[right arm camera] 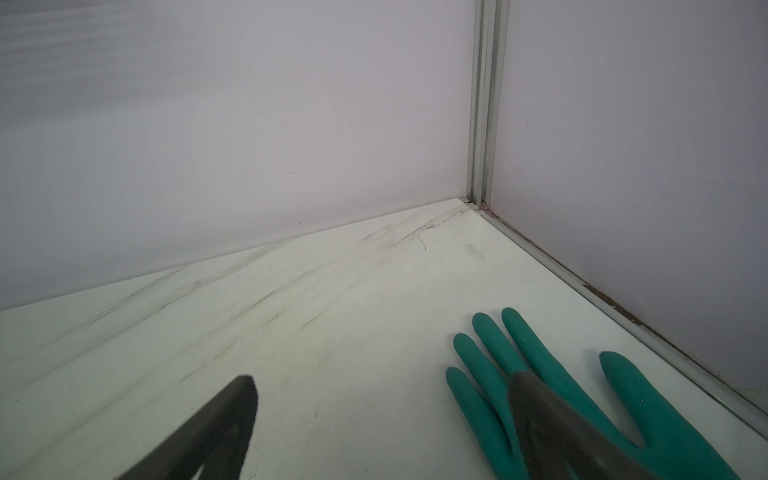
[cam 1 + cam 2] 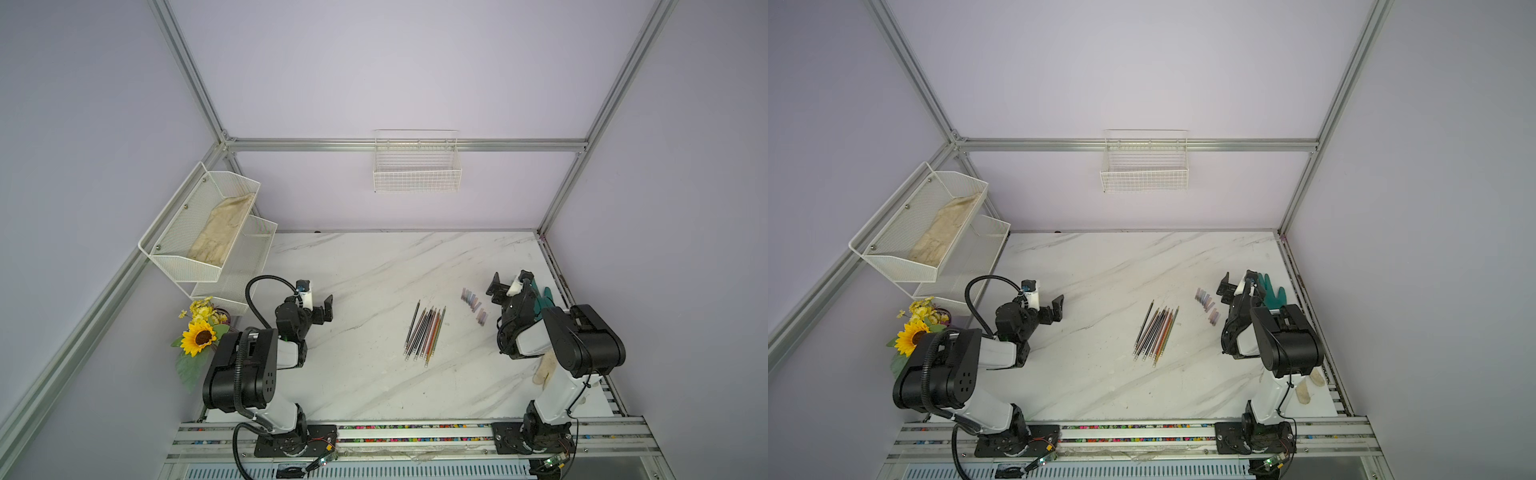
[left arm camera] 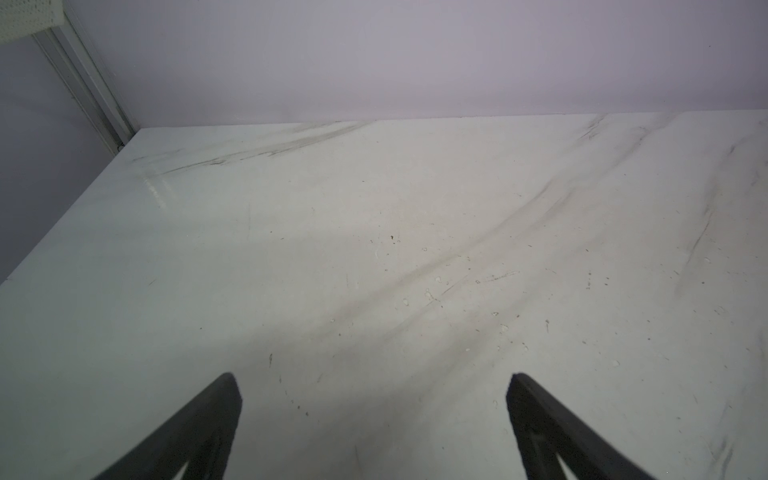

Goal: Remove the protective cover of the pencils
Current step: Reset both arms

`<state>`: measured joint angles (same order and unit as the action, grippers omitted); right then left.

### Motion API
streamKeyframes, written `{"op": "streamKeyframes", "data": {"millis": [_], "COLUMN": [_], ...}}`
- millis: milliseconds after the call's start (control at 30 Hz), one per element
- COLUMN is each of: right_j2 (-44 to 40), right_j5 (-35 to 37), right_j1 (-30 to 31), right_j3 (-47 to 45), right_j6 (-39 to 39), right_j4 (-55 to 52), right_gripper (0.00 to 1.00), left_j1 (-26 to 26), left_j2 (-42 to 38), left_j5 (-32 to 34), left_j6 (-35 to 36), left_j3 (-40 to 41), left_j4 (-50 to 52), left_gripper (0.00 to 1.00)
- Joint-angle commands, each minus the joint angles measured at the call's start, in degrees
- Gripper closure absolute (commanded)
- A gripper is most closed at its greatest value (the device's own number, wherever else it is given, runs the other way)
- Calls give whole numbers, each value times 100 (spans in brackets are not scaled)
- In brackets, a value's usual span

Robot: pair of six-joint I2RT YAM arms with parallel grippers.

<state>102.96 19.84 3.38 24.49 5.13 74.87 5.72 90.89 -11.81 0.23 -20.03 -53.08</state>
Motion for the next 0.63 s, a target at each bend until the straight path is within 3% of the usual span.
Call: {"op": "streamKeyframes", "data": {"millis": [0,600], "right_j2": [-98,-87], "right_j5": [56,-278], "right_j1": [23,26], "right_j3": [87,138], "right_j6": [18,-111], "right_j4": [1,-100], "right_gripper": [3,3], "left_j1": [27,27], "left_j2": [-124,-123], "left_j5": [-72,-70], "left_j6": [100,100], "left_j3": [-50,-49], "left_j4": [-294,-290], "left_gripper": [0,0]}}
